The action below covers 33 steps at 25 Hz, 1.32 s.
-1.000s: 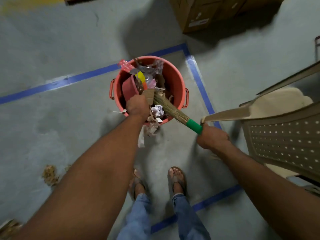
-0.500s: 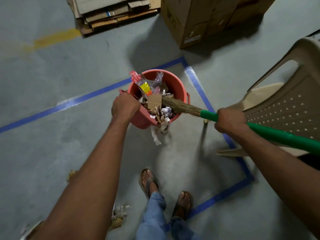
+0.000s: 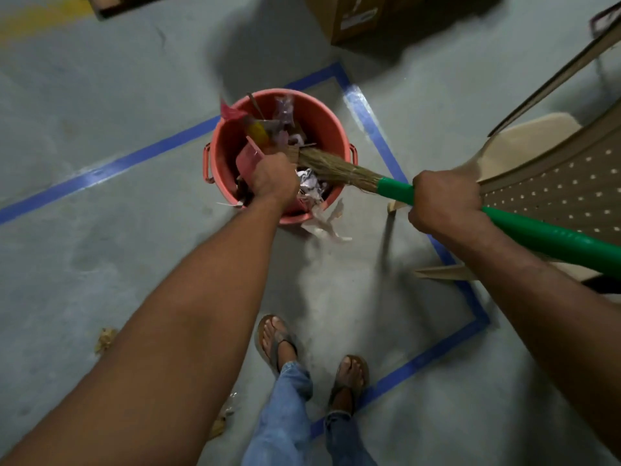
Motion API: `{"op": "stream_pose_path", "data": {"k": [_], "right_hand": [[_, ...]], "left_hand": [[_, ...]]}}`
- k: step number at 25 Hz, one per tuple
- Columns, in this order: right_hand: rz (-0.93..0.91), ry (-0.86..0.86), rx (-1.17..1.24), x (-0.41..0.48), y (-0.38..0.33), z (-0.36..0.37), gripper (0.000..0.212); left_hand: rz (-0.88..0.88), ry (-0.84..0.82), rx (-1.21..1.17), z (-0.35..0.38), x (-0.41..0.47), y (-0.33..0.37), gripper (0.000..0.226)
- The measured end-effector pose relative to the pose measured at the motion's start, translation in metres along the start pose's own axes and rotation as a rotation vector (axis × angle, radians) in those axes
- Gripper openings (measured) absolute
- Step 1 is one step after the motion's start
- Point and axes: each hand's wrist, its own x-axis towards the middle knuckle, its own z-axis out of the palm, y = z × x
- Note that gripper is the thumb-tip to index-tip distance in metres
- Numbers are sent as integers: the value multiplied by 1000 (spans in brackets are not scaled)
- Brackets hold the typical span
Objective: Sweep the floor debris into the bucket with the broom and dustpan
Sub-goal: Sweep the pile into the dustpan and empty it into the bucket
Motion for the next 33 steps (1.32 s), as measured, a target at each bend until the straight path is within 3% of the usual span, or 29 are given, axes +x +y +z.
{"op": "stream_pose_path", "data": {"k": [7, 15, 18, 25, 27, 31, 33], "right_hand": [[-27, -14, -5, 38, -37, 26, 32], [-28, 4, 20, 0, 3, -19, 33], [-26, 2, 60, -33, 29, -46, 34], [-21, 174, 63, -123, 97, -86, 28], [-20, 205, 78, -141, 113, -84, 30], [39, 209, 241, -177, 132, -56, 31], [75, 111, 395, -194, 133, -23, 31]], "left_hand": [[-117, -103, -1, 43, 46, -37, 33], [-399, -52, -312, -34, -8, -70, 62], [-457, -47, -372, -66, -51, -70, 47], [-427, 124, -365, -123, -148, -36, 60], [-416, 176, -365, -127, -168, -29, 55], [-396, 189, -378, -107, -208, -40, 43], [-353, 187, -407, -83, -230, -54, 39]]}}
